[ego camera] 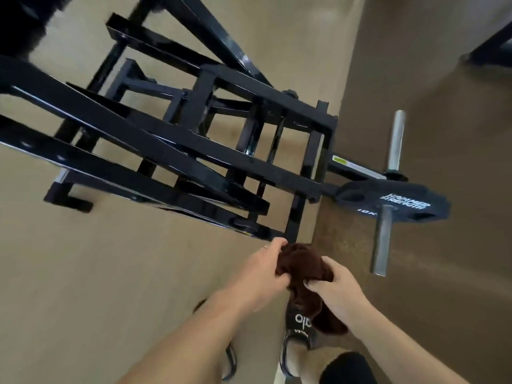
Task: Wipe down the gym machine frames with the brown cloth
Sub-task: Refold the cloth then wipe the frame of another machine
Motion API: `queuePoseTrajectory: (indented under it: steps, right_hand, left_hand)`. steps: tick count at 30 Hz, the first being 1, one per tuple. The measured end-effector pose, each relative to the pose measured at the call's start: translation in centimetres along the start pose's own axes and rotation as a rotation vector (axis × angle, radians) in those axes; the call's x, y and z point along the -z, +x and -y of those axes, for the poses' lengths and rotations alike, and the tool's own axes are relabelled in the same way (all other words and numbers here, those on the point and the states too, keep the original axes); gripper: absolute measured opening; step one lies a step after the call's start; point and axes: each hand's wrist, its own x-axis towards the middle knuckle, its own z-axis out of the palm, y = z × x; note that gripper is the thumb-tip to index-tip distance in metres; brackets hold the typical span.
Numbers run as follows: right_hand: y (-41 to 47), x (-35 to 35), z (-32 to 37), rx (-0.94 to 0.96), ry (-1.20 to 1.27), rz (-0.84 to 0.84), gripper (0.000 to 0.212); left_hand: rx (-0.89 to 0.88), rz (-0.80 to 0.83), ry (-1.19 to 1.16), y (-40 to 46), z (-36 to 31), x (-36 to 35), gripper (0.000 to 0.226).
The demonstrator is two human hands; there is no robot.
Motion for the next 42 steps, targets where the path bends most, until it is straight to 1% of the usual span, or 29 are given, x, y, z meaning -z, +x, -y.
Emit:
queuePoseTrajectory:
  steps: [3, 5, 7, 8, 10, 12, 13, 14, 15, 16, 17, 18, 20, 21, 22, 23, 26, 28, 30, 34, 37, 40, 42]
  right_hand:
    - [7.5, -1.9, -3.6, 0.039, -0.156, -0.147, 0.019]
    - [13.4, -2.8, -5.9, 0.058, -0.261, -0.177, 0.019]
    - [19.1, -3.2, -7.9, 0.079, -0.354, -0.210, 0.019]
    - [21.7, -3.2, -8.6, 0.102, -0.400, -0.253, 0.022]
    - [26.7, -3.1, -10.0, 0.199, -0.508, -0.384, 0.035]
    - [31.5, -3.1, -11.3, 0.359, -0.660, -0.534, 0.051]
    - [33.8, -3.2, -12.0, 0.441, -0.701, -0.580, 0.058]
    - [36.0, -3.4, -12.6, 0.503, -0.727, -0.573, 0.062]
    - [37.9, -3.6, -13.4, 0.539, -0.749, -0.513, 0.065]
    - [39.6, -4.0, -14.3, 0.548, -0.776, -0.420, 0.066]
    - [40.9, -4.4, -15.3, 0.535, -0.804, -0.325, 0.068]
    - [41.8, -4.8, -16.3, 0.526, -0.823, -0.261, 0.071]
    - [42.7, -5.4, -17.8, 0.553, -0.827, -0.247, 0.074]
    - [42.9, -5.7, -18.1, 0.563, -0.824, -0.270, 0.073]
    - [42.9, -6.1, -18.3, 0.556, -0.830, -0.297, 0.070]
    - [42.9, -6.6, -18.4, 0.536, -0.846, -0.328, 0.069]
    - [43.8, -8.2, -17.9, 0.533, -0.955, -0.462, 0.069]
    - [45.5, -8.3, -16.8, 0.549, -0.985, -0.494, 0.065]
    - [48.1, -7.3, -15.1, 0.557, -0.975, -0.515, 0.058]
    - [53.3, -4.1, -11.0, 0.551, -0.899, -0.545, 0.052]
    - [55.0, -3.3, -9.4, 0.579, -0.818, -0.589, 0.050]
    - [54.8, -3.7, -9.9, 0.607, -0.731, -0.629, 0.047]
    - [53.5, -4.5, -11.5, 0.632, -0.649, -0.616, 0.045]
  left_hand:
    - [-0.072, 0.025, 0.232, 6.5, 5.3, -2.8, 0.072]
    - [-0.152, 0.014, 0.435, 11.2, 9.1, -4.2, 0.076]
    - [-0.175, -0.003, 0.580, 15.6, 12.2, -5.6, 0.077]
    - [-0.176, -0.004, 0.639, 17.8, 13.5, -6.3, 0.075]
    - [-0.206, -0.021, 0.723, 22.3, 15.4, -8.0, 0.065]
    - [-0.288, -0.079, 0.810, 26.1, 16.4, -10.3, 0.058]
    - [-0.347, -0.111, 0.875, 27.8, 16.8, -11.6, 0.054]
    - [-0.410, -0.137, 0.945, 29.3, 17.2, -12.8, 0.049]
    - [-0.460, -0.166, 1.009, 30.5, 17.9, -14.0, 0.044]
    - [-0.481, -0.187, 1.061, 31.5, 18.7, -15.0, 0.041]
    - [-0.457, -0.178, 1.088, 32.3, 19.6, -15.8, 0.044]
    - [-0.392, -0.139, 1.110, 33.0, 20.5, -16.2, 0.056]
    - [-0.231, -0.049, 1.185, 33.8, 21.8, -16.2, 0.083]
    - [-0.186, -0.036, 1.226, 34.2, 22.0, -16.1, 0.090]
    - [-0.179, -0.023, 1.262, 34.4, 22.0, -16.0, 0.092]
    - [-0.206, -0.005, 1.277, 34.4, 21.9, -16.1, 0.090]
    - [-0.385, 0.008, 1.222, 34.5, 22.4, -16.9, 0.076]
    - [-0.512, -0.037, 1.169, 34.4, 23.6, -17.4, 0.069]
    - [-0.613, -0.089, 1.144, 34.5, 24.5, -17.8, 0.068]
    - [-0.675, -0.169, 1.103, 35.0, 24.9, -18.4, 0.063]
    - [-0.695, -0.197, 1.062, 34.9, 25.1, -18.6, 0.063]
    - [-0.691, -0.221, 1.030, 34.7, 24.9, -18.5, 0.060]
    - [-0.703, -0.234, 1.055, 34.7, 24.8, -18.5, 0.053]
